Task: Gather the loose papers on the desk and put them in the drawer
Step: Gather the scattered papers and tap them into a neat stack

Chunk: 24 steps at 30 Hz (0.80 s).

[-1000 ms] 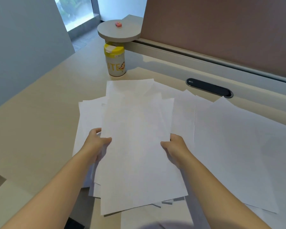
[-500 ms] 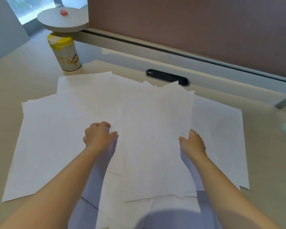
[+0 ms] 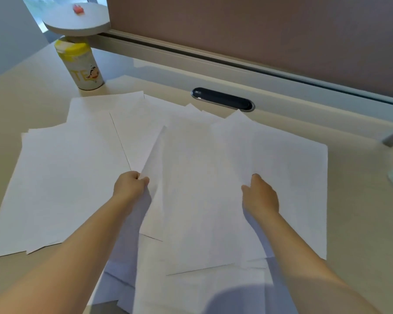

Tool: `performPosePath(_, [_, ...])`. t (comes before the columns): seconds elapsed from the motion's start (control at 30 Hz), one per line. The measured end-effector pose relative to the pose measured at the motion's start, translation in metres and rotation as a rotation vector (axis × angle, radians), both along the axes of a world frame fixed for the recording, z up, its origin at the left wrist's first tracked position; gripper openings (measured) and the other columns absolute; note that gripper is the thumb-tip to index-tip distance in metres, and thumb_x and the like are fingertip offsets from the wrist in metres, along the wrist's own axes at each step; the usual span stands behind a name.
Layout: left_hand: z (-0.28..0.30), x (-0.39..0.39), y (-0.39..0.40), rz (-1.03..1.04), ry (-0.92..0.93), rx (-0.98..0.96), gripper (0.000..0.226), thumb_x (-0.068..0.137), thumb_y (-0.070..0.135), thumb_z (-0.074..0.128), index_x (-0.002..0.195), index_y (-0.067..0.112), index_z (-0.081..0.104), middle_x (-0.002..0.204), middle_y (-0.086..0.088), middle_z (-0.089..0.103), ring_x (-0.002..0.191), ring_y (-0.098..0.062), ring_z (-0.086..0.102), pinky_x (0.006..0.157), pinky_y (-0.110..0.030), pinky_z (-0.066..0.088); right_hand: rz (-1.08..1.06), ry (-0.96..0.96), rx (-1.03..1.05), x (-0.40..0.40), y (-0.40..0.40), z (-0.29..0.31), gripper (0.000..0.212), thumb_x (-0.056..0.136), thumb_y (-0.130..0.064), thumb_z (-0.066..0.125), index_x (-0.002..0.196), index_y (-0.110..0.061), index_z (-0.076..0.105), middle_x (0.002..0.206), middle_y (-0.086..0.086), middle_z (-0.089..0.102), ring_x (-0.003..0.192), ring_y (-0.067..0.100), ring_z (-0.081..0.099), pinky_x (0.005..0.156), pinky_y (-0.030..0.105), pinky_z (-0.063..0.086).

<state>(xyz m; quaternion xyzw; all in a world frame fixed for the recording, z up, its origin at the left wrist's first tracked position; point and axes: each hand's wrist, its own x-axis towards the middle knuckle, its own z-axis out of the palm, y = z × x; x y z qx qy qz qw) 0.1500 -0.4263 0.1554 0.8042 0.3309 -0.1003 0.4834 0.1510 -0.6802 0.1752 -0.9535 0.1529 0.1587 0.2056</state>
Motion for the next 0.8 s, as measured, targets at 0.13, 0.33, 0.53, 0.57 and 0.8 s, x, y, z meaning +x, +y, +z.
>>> performPosePath(0.13, [0.005,0.004,-0.019,0.153,-0.104,-0.127,0.028,0.088,0.008,0.040,0.060,0.010,0.039,0.060,-0.006,0.033,0.060,-0.022,0.032,0.055,-0.028,0.026,-0.021,-0.044,0.034,0.006,-0.006,0.003,0.033,0.095,-0.022,0.036,0.116,0.002,0.046,0.122,0.019,0.055,0.111,0.035,0.051,0.084,0.035,0.040])
performPosePath(0.33, [0.013,0.005,-0.038,-0.054,-0.013,-0.191,0.046,0.095,0.035,0.036,0.123,0.000,0.047,0.119,-0.015,0.054,0.100,-0.028,0.048,0.088,-0.039,0.039,-0.138,0.070,-0.145,0.006,-0.043,-0.004,0.047,0.093,-0.032,0.040,0.132,-0.006,0.042,0.150,0.013,0.023,0.136,0.032,0.025,0.111,0.044,0.028])
performPosePath(0.53, [0.012,0.010,-0.063,-0.244,-0.005,-0.086,0.037,0.090,0.028,0.049,0.117,0.003,0.044,0.114,-0.013,0.052,0.103,-0.030,0.052,0.086,-0.037,0.041,-0.037,0.119,-0.116,0.002,-0.060,-0.012,0.056,0.095,-0.035,0.036,0.141,-0.004,0.027,0.158,0.012,0.007,0.145,0.033,0.006,0.117,0.040,0.015])
performPosePath(0.57, [0.012,0.011,-0.066,-0.263,-0.008,-0.090,0.032,0.090,0.028,0.050,0.111,0.004,0.045,0.112,-0.011,0.053,0.100,-0.028,0.052,0.084,-0.036,0.042,0.008,0.113,-0.124,0.001,-0.058,-0.013,0.057,0.095,-0.035,0.034,0.142,-0.003,0.024,0.158,0.012,0.007,0.145,0.033,0.005,0.118,0.040,0.012])
performPosePath(0.8, [0.016,0.012,-0.079,-0.183,-0.042,-0.131,0.033,0.088,0.016,0.054,0.118,0.004,0.047,0.106,-0.009,0.052,0.093,-0.025,0.052,0.078,-0.033,0.041,0.054,-0.076,0.056,-0.002,-0.041,-0.010,0.021,0.093,-0.028,0.037,0.078,-0.015,0.046,0.093,0.009,0.056,0.092,0.029,0.055,0.083,0.033,0.039])
